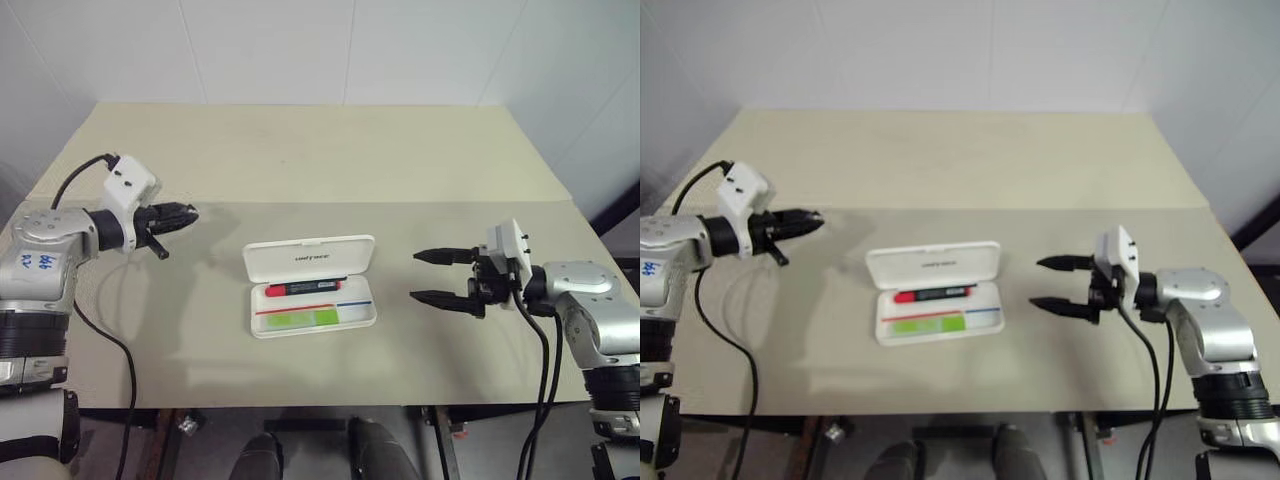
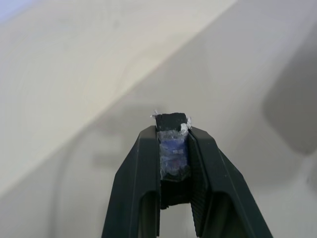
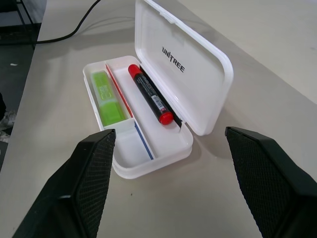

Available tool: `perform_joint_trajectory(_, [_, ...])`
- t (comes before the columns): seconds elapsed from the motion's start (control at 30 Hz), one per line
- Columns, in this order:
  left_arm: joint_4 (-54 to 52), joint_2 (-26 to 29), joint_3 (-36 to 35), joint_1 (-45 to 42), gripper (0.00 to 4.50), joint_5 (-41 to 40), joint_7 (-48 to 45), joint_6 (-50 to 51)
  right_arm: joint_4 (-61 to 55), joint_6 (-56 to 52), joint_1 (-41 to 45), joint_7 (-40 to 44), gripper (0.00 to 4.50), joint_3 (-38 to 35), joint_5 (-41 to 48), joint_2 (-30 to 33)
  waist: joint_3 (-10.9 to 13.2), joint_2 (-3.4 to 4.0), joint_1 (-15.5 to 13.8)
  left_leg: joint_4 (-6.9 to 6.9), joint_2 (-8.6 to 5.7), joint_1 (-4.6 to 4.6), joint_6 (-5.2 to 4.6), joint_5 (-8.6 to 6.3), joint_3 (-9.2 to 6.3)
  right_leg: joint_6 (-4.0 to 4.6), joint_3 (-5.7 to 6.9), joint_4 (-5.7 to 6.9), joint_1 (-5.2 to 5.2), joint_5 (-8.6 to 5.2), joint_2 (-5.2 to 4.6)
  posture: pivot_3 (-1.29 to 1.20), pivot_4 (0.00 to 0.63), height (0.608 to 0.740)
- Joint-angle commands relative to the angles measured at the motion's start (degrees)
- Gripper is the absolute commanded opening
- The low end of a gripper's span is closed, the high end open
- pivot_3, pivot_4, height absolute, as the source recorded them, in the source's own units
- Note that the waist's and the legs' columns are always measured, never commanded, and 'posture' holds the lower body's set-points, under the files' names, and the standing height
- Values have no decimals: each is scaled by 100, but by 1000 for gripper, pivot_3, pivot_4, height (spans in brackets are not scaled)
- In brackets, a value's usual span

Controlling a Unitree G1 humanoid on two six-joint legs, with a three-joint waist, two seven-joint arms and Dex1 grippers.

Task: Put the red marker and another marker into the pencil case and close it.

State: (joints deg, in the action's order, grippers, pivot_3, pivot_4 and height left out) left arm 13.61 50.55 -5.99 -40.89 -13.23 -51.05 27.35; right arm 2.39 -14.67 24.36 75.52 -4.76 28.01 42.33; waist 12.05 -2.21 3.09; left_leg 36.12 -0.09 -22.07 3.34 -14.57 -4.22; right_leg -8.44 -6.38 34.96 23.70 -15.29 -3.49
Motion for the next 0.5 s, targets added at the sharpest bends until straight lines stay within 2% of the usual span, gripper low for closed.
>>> perform_joint_trajectory(0.03, [-501, 3, -52, -522, 385, -191, -102, 79, -88, 105, 112, -12, 4500, -23, 18, -15, 0, 0, -5, 1, 0, -1, 0, 0, 0, 0, 0, 0, 0, 0, 1, 0, 150, 740])
perform_joint_trajectory(0.3, [-1527, -988, 333, -1488, 385, -812, -94, 806, -14, 173, 115, 71, 4500, -285, 238, -7, 0, -1, -28, 3, -3, -3, 0, 0, -1, -6, -1, -4, -1, 3, 0, 0, 150, 740])
perform_joint_trajectory(0.5, [-2182, -1882, 888, -1690, 385, -1187, 112, 1652, 262, 242, -28, 375, 4500, -677, 527, 143, 0, 0, 2, 5, -2, -2, 0, 0, -1, -9, -4, -1, -1, 5, 2, 0, 150, 740])
